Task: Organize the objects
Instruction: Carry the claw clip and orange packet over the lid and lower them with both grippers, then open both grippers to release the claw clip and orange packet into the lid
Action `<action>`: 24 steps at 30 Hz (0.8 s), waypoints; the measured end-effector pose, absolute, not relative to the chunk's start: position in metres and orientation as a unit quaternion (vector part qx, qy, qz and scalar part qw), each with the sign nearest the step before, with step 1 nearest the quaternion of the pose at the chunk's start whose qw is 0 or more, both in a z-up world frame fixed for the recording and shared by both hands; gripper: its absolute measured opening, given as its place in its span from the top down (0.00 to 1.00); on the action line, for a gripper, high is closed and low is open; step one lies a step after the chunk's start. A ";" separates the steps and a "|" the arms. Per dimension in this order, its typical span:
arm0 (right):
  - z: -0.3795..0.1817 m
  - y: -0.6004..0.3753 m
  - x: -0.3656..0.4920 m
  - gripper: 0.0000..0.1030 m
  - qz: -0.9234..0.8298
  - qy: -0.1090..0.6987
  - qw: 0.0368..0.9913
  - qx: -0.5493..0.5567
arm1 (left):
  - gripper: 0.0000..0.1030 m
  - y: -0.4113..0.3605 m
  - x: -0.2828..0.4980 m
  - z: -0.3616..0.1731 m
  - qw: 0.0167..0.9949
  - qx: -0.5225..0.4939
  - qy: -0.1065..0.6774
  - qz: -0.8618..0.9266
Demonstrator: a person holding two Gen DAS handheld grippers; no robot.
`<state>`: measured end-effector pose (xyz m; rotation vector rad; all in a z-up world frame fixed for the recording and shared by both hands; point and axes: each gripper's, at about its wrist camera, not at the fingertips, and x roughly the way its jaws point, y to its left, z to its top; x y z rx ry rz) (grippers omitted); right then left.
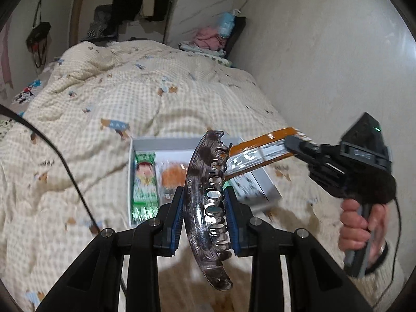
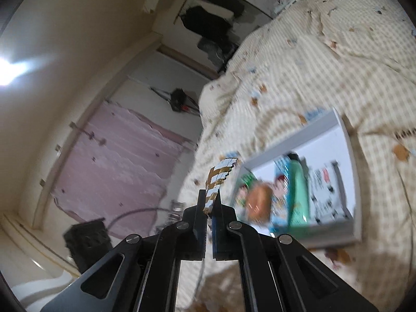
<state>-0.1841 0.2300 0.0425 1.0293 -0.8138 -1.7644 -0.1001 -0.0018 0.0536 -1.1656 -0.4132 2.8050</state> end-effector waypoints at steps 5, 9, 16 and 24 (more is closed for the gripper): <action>0.023 0.234 -0.203 0.97 -0.706 -0.410 0.420 0.397 | 0.69 -0.015 -0.144 0.034 0.014 -0.393 -0.163 0.905; -0.004 0.225 -0.220 0.97 -0.714 -0.420 0.385 0.407 | 0.69 -0.018 -0.167 0.009 -0.017 -0.411 -0.155 0.898; -0.026 0.217 -0.220 0.95 -0.739 -0.380 0.345 0.437 | 0.68 -0.016 -0.174 -0.016 -0.048 -0.424 -0.146 0.892; 0.006 0.215 -0.187 0.23 -0.792 -0.246 0.354 0.432 | 0.27 -0.012 -0.147 0.018 -0.049 -0.372 -0.106 0.921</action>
